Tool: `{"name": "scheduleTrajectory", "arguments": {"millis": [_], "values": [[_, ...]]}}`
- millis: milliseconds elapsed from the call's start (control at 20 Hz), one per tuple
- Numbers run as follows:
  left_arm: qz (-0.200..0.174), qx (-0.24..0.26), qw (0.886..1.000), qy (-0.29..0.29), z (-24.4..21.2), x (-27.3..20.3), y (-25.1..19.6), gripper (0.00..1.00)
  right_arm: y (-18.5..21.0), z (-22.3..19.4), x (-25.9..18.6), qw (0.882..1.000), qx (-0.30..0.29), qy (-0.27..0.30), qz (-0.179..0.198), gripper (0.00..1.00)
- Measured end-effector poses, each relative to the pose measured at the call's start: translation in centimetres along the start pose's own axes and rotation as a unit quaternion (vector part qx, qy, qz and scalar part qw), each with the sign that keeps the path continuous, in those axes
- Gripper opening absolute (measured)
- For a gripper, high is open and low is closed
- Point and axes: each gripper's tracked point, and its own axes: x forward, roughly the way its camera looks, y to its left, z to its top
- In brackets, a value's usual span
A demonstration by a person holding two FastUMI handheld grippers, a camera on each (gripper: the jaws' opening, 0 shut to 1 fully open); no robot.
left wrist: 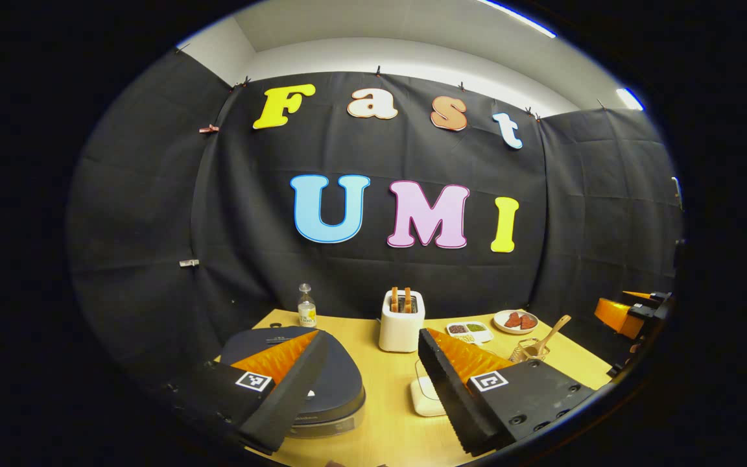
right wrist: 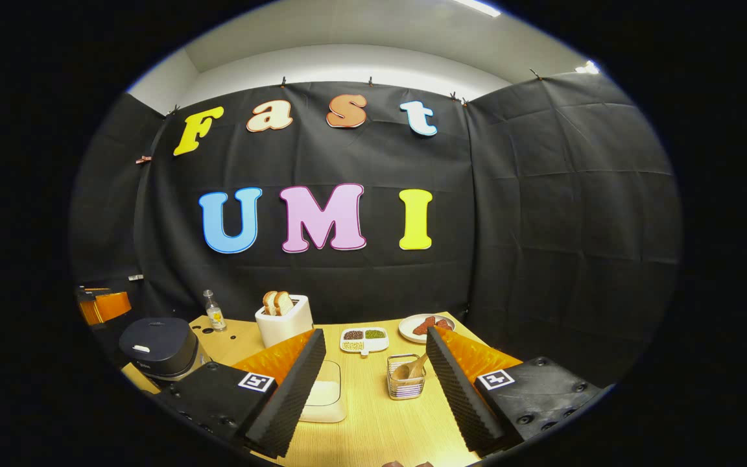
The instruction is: Close the left gripper, press the button to open the rice cooker; take a wooden spoon from the chopstick holder with the right hand, scoop a spoonful of rice and pour it into the rice cooker, then put the wooden spoon back into the chopstick holder.
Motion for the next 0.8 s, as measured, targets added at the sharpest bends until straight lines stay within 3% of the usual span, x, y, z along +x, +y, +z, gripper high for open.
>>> {"name": "scheduleTrajectory", "arguments": {"millis": [250,350,600,650,800], "values": [[0.006,0.007,1.000,0.009,0.0,1.2,2.5,0.95,-0.5,-0.2,-0.1,1.000,0.006,0.002,-0.019,0.98],[-0.004,-0.006,1.000,0.024,-0.5,1.6,3.3,0.89,-0.5,-0.2,-0.4,1.000,0.009,0.001,-0.022,0.98],[-0.021,-0.018,0.996,0.083,-3.1,3.1,5.5,0.56,-0.5,-0.8,-0.7,1.000,0.005,0.010,-0.024,0.98],[-0.026,-0.025,0.995,0.095,-3.7,3.3,5.8,0.56,-0.5,-0.8,-0.8,1.000,0.004,0.011,-0.025,0.98],[-0.029,-0.050,0.991,0.119,-5.2,4.0,7.0,0.29,-0.6,-0.8,-0.8,0.999,0.003,0.012,-0.031,0.98]]}}
